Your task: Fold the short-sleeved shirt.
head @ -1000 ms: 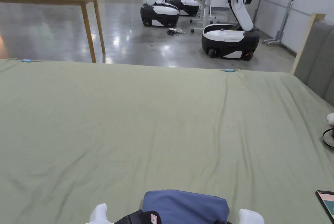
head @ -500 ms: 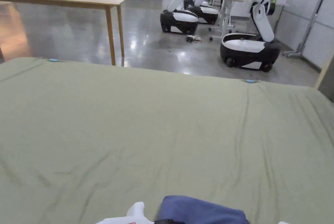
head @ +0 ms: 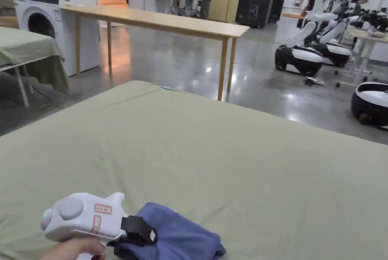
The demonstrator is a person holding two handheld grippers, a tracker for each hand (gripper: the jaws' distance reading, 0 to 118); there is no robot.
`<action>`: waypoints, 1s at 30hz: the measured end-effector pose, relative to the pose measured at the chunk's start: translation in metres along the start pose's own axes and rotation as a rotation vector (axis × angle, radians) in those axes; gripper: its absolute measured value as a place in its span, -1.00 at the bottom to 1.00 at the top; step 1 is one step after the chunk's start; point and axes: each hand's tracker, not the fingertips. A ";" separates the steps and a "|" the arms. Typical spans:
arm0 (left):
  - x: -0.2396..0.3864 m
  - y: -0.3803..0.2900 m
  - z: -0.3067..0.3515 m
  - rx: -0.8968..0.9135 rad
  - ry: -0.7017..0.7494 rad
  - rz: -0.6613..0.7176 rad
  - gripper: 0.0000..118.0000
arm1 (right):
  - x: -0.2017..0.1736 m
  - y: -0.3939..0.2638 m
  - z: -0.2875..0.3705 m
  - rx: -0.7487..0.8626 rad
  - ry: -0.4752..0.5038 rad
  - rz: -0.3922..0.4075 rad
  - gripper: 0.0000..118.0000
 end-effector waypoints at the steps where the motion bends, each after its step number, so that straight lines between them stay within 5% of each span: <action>1: -0.014 0.011 0.011 0.011 0.029 -0.011 -0.49 | -0.006 0.000 -0.003 -0.006 0.007 0.010 -0.94; 8: -0.094 0.067 0.063 0.052 0.170 0.015 -0.49 | -0.028 0.001 -0.012 -0.025 0.014 0.068 -0.94; 13: -0.096 0.063 0.055 0.063 0.168 0.002 -0.48 | -0.034 0.007 -0.015 -0.025 0.008 0.098 -0.94; 14: -0.096 0.062 0.055 0.068 0.165 0.001 -0.32 | -0.035 0.008 -0.015 -0.026 0.008 0.099 -0.94; 17: -0.095 0.061 0.070 0.083 0.185 -0.026 0.66 | -0.036 0.009 -0.011 -0.023 0.013 0.101 -0.94; 24: -0.063 0.051 0.138 0.255 0.285 -0.041 0.68 | -0.027 0.009 0.010 0.013 0.045 0.085 -0.94; 26: -0.035 0.042 0.143 0.274 0.362 -0.108 0.58 | -0.024 0.011 0.020 0.033 0.053 0.087 -0.94; 28: 0.004 0.028 0.139 0.281 0.414 -0.211 -0.09 | -0.019 0.018 0.031 0.064 0.048 0.109 -0.94; 29: 0.029 0.018 0.133 0.306 0.437 -0.276 -0.69 | -0.016 0.022 0.037 0.084 0.040 0.124 -0.94; 30: 0.056 0.007 0.125 0.331 0.469 -0.339 -0.75 | -0.013 0.029 0.042 0.101 0.031 0.136 -0.94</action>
